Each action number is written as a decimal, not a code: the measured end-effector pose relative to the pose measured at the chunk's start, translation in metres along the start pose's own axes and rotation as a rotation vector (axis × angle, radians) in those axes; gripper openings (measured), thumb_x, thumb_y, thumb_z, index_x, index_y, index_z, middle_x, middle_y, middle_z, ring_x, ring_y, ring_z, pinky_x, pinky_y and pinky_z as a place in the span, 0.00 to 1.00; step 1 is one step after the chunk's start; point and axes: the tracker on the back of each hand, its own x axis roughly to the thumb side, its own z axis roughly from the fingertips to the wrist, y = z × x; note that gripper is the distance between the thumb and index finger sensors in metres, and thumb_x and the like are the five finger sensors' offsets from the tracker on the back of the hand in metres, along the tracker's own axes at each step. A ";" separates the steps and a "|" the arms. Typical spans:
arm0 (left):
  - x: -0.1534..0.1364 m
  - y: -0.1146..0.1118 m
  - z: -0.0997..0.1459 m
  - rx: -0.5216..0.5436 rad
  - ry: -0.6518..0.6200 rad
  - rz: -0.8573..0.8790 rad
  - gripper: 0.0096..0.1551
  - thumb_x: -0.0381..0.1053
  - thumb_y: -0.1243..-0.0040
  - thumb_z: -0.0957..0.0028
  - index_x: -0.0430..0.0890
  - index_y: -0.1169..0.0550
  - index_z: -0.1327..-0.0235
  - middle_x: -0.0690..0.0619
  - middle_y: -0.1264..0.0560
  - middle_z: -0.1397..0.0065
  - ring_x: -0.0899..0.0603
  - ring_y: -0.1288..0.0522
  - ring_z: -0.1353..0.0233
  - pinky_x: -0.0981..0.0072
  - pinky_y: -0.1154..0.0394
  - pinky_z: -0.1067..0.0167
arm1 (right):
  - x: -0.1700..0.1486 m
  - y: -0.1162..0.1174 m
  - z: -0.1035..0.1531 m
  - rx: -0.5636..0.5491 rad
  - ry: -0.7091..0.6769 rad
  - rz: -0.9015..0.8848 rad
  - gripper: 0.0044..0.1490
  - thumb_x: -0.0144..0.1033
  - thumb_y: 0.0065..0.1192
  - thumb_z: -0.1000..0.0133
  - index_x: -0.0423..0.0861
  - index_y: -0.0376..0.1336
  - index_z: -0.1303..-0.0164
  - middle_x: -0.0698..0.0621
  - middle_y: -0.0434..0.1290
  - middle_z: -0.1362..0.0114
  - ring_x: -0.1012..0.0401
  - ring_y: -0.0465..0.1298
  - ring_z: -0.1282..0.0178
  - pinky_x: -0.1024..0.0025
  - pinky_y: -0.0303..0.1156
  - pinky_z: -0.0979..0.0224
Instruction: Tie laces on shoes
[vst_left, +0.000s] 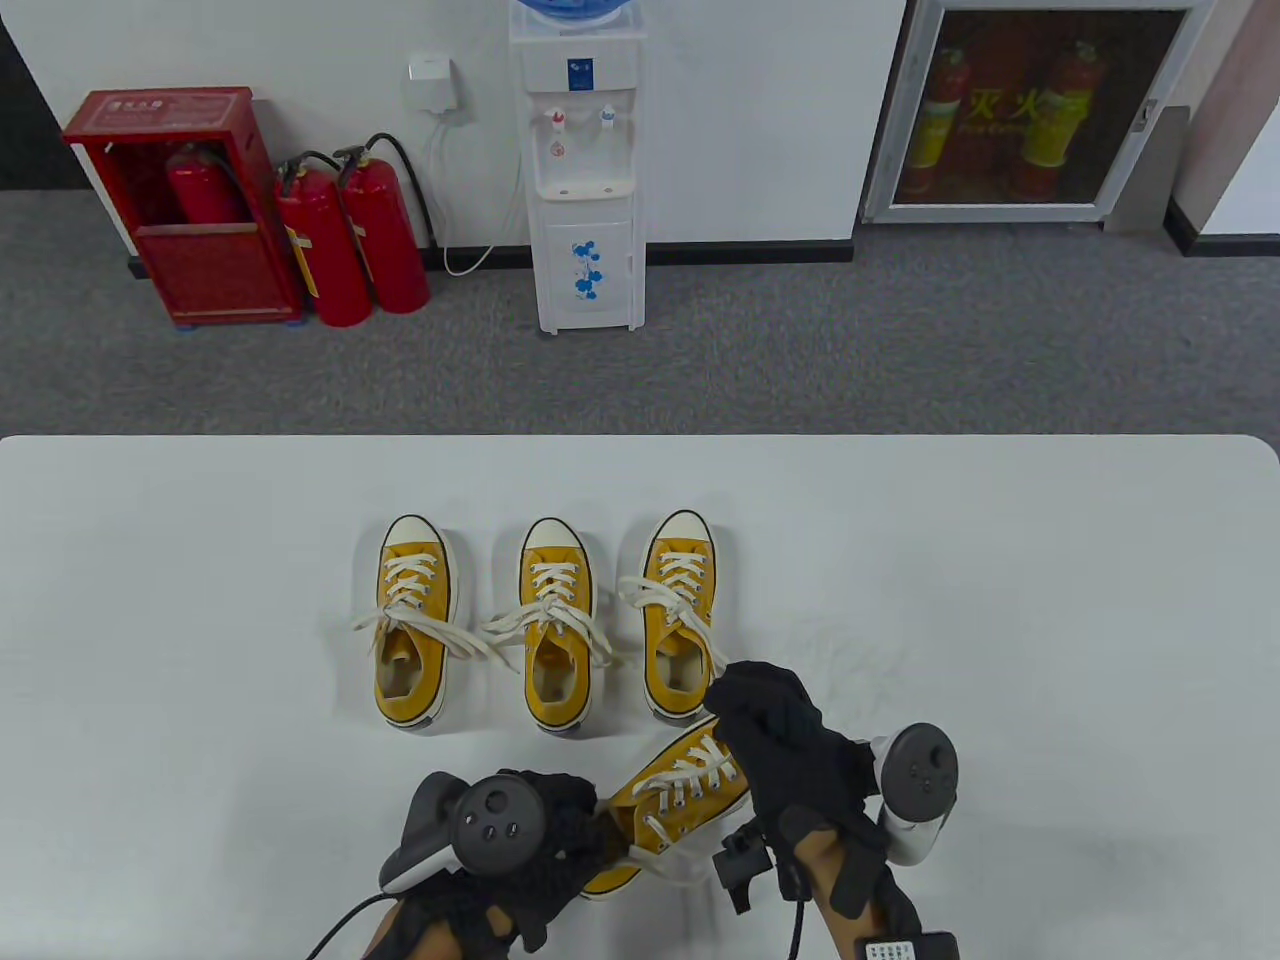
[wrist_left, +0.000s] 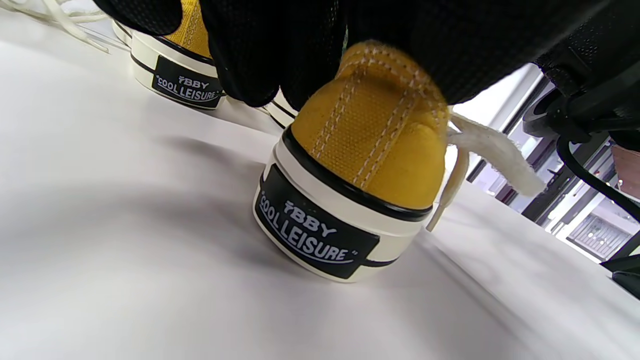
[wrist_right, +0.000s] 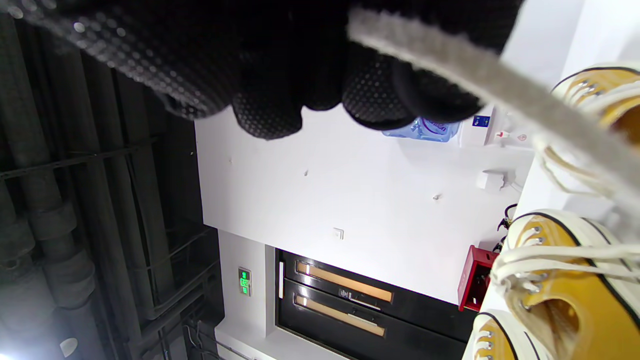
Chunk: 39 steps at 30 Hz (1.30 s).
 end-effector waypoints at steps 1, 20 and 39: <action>0.000 0.000 -0.001 -0.006 0.002 0.009 0.19 0.59 0.35 0.49 0.55 0.14 0.50 0.50 0.28 0.20 0.35 0.28 0.21 0.23 0.43 0.25 | 0.000 0.000 0.000 0.000 0.000 -0.001 0.28 0.46 0.66 0.47 0.45 0.72 0.42 0.45 0.66 0.29 0.47 0.74 0.34 0.53 0.77 0.39; -0.010 0.026 0.007 0.141 0.005 0.300 0.21 0.56 0.45 0.48 0.52 0.21 0.45 0.50 0.27 0.24 0.36 0.25 0.23 0.25 0.40 0.25 | 0.001 -0.002 -0.001 0.000 0.017 -0.029 0.28 0.47 0.66 0.47 0.46 0.72 0.41 0.46 0.66 0.29 0.48 0.75 0.35 0.50 0.76 0.38; -0.003 0.072 0.004 0.345 -0.015 0.827 0.22 0.59 0.48 0.47 0.54 0.24 0.44 0.57 0.14 0.48 0.46 0.09 0.52 0.40 0.20 0.42 | 0.031 0.025 -0.020 0.116 -0.097 -0.156 0.28 0.54 0.64 0.48 0.48 0.75 0.48 0.48 0.72 0.37 0.53 0.77 0.46 0.50 0.75 0.41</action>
